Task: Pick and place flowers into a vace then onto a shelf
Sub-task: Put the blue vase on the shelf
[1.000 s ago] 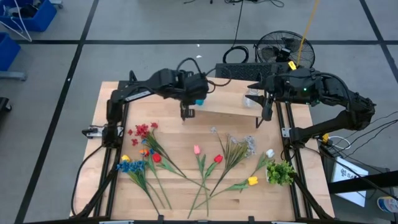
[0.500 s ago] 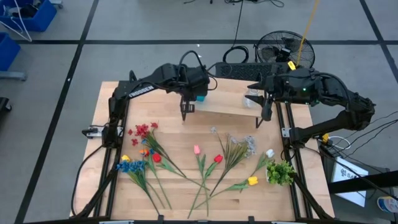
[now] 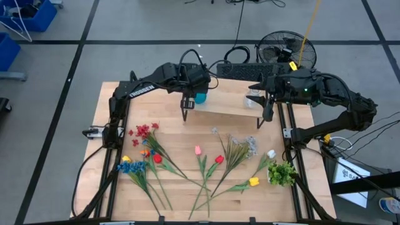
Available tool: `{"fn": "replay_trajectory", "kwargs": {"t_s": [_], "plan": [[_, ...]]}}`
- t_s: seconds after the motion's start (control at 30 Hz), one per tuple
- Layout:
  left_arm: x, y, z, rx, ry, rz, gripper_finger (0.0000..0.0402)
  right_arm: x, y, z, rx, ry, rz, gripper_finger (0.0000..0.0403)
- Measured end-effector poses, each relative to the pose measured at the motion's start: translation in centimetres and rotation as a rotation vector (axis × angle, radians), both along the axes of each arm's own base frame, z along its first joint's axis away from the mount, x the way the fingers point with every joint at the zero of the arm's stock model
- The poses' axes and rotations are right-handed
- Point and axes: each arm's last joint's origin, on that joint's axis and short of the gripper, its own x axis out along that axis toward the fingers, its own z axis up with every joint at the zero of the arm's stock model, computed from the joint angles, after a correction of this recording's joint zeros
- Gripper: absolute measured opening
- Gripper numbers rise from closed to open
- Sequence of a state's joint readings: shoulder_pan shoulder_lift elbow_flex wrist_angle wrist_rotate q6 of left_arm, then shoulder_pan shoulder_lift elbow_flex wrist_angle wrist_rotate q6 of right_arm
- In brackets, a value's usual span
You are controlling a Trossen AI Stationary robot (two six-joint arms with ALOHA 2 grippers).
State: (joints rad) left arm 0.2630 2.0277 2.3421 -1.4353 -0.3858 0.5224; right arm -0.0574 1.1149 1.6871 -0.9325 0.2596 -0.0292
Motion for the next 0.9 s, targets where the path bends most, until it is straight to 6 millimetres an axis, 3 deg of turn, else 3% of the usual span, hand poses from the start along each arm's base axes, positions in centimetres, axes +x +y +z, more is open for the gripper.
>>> {"fn": "replay_trajectory", "kwargs": {"t_s": [0.6,0.9], "plan": [[1.1,0.0,0.6,0.01,-0.142,0.003,0.0102,0.0,0.0,0.0,0.0,0.001,0.001,0.0155],[1.7,-1.6,0.8,0.017,-0.18,-0.006,0.0102,0.0,0.0,0.0,0.0,0.001,0.001,0.0155]]}}
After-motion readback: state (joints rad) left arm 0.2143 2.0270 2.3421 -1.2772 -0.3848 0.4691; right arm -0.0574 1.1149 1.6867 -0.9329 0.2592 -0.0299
